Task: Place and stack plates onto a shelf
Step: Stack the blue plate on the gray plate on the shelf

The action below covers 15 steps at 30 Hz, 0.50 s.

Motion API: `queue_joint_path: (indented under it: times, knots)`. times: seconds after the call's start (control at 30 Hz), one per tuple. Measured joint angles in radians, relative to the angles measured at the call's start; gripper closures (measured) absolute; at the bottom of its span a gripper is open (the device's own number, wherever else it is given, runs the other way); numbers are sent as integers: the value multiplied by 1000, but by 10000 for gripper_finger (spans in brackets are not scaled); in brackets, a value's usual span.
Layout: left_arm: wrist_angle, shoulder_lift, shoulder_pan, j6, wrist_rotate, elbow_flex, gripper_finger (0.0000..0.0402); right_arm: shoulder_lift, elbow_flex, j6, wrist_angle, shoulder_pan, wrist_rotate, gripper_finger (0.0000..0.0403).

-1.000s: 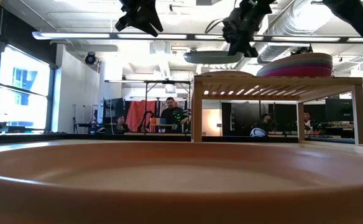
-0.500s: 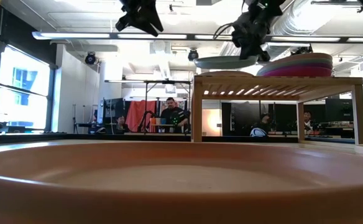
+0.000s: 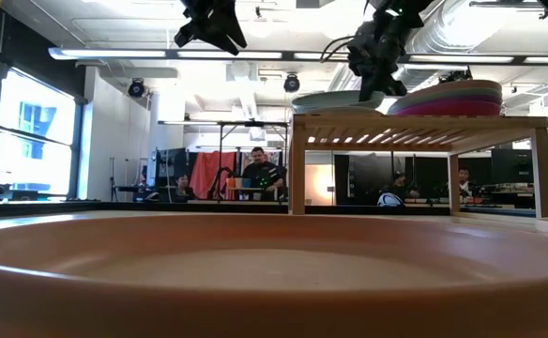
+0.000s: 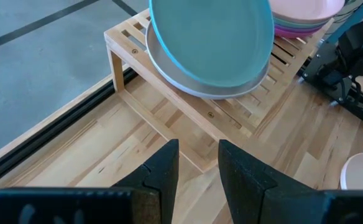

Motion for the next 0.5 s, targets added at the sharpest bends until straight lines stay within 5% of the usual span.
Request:
queue_joint_path:
  times: [0.5]
  knots:
    - [0, 0, 0, 0, 0, 0, 298, 0, 0, 18, -12, 6, 15, 395]
